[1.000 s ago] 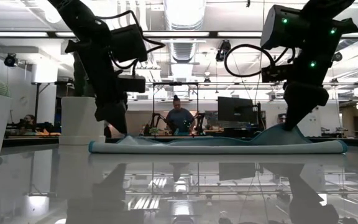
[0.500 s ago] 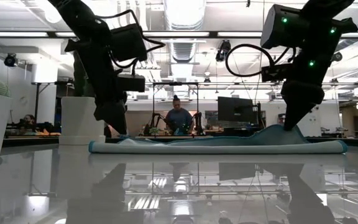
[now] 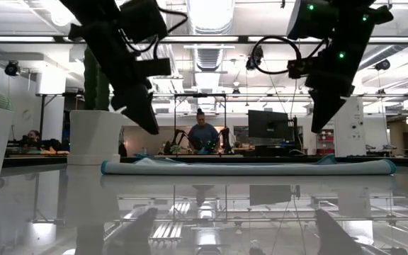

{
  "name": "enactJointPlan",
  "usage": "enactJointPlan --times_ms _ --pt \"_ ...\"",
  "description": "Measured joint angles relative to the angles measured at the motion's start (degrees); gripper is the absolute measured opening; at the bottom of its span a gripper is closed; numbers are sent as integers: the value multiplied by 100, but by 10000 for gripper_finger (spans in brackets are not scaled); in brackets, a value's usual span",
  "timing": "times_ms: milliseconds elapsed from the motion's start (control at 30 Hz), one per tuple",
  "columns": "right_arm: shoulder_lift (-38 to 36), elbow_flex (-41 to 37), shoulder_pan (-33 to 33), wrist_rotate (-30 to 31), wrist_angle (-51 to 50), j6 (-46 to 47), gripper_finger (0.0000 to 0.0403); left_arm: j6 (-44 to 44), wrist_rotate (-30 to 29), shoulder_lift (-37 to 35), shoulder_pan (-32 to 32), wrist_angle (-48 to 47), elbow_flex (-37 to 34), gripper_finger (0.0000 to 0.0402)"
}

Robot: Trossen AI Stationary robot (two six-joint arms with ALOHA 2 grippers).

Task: Fold microfiber towels
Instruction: Fold the light blue microfiber towel

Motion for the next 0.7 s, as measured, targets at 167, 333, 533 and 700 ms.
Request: enactJointPlan --times_ms 167,333,533,700 --pt "-4 -68 66 -391 316 334 157 -263 177 85 -394 434 -107 146" --pt "12 -249 245 -554 650 724 141 -342 180 284 -632 634 -214 146" --pt "136 -577 352 -422 1145 957 114 -703 209 550 -735 633 -223 146" --pt "219 -1031 299 -388 2014 864 89 -812 415 722 -847 609 -226 146"
